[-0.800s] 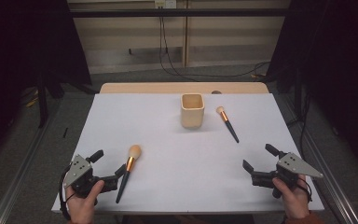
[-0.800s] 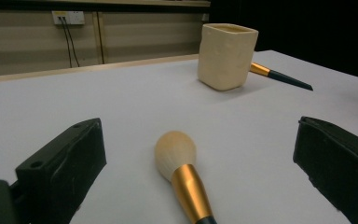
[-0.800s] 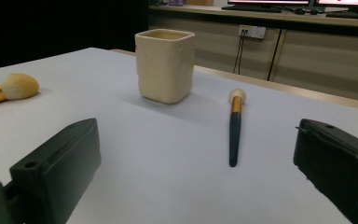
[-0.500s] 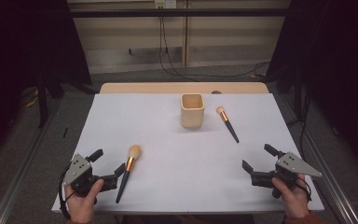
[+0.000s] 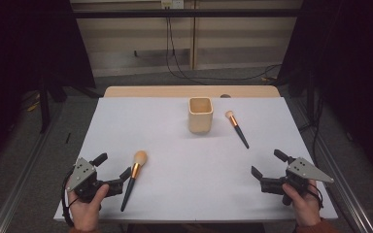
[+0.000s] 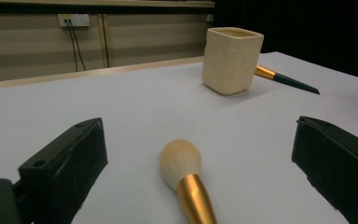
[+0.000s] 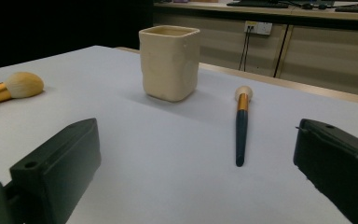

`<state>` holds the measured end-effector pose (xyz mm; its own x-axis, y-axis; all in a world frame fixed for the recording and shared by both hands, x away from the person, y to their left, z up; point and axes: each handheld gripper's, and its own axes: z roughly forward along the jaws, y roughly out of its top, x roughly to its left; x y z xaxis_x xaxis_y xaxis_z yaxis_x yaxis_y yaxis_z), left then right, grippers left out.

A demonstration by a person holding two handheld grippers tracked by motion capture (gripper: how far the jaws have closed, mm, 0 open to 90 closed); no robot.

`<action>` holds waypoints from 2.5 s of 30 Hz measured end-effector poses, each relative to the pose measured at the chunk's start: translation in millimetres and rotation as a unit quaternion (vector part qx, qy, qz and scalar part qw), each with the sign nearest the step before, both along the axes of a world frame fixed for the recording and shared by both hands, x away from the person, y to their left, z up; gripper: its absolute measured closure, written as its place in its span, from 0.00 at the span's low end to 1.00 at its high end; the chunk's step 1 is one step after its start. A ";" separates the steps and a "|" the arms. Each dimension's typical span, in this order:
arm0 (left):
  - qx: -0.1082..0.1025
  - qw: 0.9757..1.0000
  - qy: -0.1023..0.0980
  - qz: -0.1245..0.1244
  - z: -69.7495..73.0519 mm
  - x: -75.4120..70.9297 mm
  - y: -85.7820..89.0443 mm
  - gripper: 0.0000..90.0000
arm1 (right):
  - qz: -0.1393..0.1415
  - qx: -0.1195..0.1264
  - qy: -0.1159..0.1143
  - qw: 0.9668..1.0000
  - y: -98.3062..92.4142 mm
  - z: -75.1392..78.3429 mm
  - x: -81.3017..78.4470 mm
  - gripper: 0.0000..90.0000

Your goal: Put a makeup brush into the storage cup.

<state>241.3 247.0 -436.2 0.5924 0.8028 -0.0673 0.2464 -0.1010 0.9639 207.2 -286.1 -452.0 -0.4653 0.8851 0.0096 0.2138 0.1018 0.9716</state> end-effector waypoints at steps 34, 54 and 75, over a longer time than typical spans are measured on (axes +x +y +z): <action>0.055 0.996 0.071 -0.013 19.7 49.1 -25.1 0.03 | -0.001 -0.005 0.003 1.000 1.9 -0.5 -0.6 0.00; 0.175 0.956 0.234 -0.009 28.2 61.8 -38.3 0.06 | 0.006 -0.012 0.012 1.000 3.2 -1.8 0.8 0.00; 0.256 0.894 0.365 -0.044 17.3 76.6 -49.0 0.06 | 0.015 -0.016 0.021 1.000 4.9 -2.7 1.2 0.00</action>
